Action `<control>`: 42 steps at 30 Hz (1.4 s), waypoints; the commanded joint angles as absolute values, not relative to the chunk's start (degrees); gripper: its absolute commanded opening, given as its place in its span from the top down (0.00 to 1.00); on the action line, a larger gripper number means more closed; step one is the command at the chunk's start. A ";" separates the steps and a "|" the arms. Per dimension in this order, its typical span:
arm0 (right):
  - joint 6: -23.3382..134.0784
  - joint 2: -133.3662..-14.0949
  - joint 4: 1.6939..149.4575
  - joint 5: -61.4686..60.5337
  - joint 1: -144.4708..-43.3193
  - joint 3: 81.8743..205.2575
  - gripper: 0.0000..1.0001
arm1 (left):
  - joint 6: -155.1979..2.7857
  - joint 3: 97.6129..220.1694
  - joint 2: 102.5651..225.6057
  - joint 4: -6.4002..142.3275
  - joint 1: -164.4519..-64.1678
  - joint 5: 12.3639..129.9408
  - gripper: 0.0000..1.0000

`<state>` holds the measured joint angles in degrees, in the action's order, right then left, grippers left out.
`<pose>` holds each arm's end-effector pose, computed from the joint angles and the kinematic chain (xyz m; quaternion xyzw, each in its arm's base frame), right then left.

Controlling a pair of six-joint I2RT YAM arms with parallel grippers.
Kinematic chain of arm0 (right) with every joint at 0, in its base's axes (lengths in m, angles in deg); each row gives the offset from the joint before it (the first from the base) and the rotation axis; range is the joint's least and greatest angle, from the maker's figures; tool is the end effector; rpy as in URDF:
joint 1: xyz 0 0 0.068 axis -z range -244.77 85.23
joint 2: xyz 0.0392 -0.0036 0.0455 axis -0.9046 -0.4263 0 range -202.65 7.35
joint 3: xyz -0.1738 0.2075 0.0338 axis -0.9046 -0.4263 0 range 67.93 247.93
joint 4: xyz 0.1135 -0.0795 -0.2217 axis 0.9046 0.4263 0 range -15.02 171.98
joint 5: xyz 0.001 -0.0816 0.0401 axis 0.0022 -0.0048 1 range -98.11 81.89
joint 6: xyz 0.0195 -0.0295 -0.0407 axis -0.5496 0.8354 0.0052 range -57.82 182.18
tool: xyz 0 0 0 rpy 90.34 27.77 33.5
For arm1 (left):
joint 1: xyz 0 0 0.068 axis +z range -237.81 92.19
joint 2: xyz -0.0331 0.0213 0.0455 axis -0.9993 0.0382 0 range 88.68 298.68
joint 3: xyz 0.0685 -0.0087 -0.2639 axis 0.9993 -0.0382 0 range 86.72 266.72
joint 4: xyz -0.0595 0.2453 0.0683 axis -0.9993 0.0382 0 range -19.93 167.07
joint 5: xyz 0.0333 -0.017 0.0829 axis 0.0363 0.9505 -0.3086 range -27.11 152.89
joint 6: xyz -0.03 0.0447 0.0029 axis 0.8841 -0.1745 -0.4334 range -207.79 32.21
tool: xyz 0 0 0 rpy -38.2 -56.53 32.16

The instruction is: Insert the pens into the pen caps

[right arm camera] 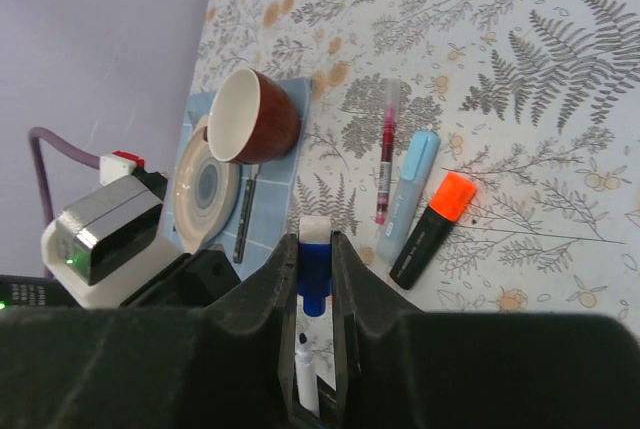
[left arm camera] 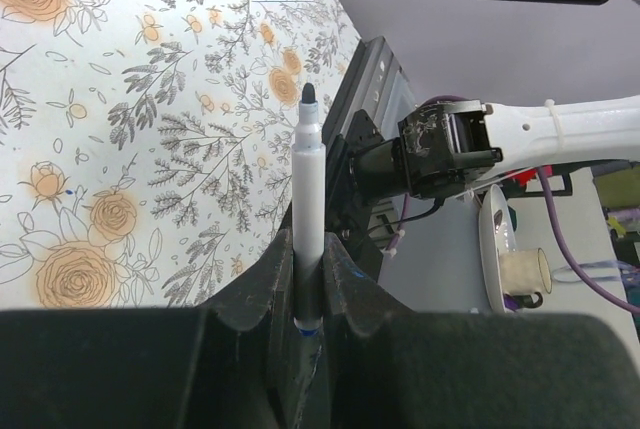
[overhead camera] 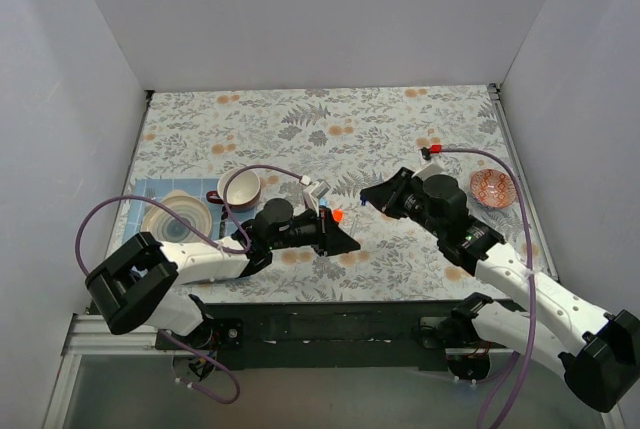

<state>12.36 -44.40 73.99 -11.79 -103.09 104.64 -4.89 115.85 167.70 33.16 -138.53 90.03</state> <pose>0.1700 0.1316 0.2886 0.0986 0.7819 0.4096 0.4594 0.1625 -0.2242 0.2001 -0.0705 0.7714 -0.6286 0.0696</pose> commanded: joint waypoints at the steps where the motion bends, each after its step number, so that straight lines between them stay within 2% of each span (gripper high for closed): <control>1: 8.23 -41.61 64.88 -9.43 -103.44 102.21 0.99 | -4.38 117.66 168.22 29.55 -138.87 91.46 1.00; 42: 7.60 -38.71 58.11 -8.55 -103.79 94.74 0.99 | -5.17 117.92 167.78 29.11 -138.87 91.28 1.00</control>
<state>6.66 -39.52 63.34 -8.97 -103.51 95.61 -4.41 117.22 169.80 30.56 -138.57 91.43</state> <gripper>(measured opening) 0.220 0.103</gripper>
